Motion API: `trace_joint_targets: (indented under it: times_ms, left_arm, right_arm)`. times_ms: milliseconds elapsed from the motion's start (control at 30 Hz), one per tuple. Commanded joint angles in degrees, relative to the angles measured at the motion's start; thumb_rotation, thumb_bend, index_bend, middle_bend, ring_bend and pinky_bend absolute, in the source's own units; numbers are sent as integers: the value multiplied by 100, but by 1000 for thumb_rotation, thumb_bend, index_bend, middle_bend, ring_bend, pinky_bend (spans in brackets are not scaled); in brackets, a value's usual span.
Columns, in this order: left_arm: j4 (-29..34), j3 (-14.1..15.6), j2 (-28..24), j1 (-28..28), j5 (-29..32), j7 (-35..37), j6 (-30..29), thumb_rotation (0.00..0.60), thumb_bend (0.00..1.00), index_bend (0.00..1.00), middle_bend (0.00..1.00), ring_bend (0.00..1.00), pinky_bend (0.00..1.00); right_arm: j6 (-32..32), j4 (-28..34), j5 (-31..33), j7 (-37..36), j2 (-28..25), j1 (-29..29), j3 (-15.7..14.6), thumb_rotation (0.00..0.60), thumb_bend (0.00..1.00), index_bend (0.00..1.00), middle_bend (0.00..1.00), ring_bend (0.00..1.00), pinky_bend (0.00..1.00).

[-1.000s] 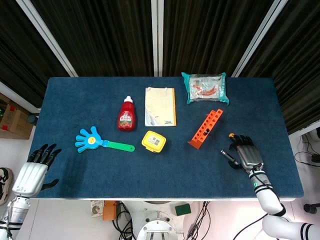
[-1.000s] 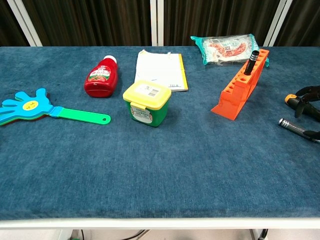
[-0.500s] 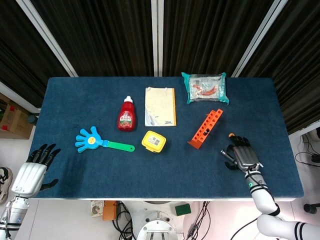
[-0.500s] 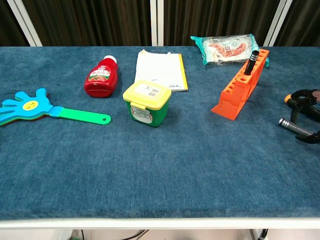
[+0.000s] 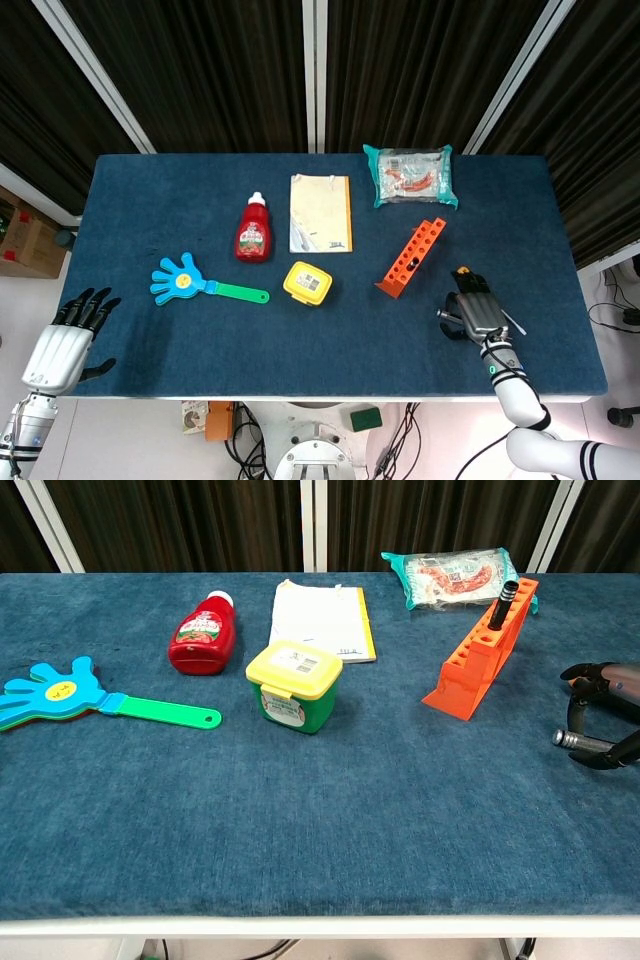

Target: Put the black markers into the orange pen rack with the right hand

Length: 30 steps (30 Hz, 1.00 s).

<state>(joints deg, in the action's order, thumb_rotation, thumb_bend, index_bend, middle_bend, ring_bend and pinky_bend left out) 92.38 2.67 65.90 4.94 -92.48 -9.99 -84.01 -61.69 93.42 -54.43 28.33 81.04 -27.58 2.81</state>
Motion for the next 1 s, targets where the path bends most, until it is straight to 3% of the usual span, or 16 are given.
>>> trace_joint_targets:
  times_ms: [33,367,533,700,1000]
  left_arm:
    - [-1,-1,1,-2,0,-2,-3,600,56,145,70,28,186]
    - [5,6,14,0,-10,-37,6,600,56,145,70,29,186]
    - [5,1,9,2,4,-30,13,600,56,145,70,29,186]
    - [6,0,3,-2,8,-26,7,600,56,145,70,29,186]
    - [12,1,10,-13,8,-54,-7,600,56,145,70,29,186]
  right_arm:
    - [-48,-34,-58,-15,16,24,-14,492,327,501,30,0,0]
    - [-15,-103,-51,50,72,17,-27,502,325,499,23,0,0]
    - [-108,-161,-166,6,132,53,-21,586,334,534,30,0,0]
    - [-171,-130,-269,-86,104,95,-2,600,363,589,32,0,0]
    - [-367,386,-985,-1293,-407,358,133,600,372,608,38,0,0]
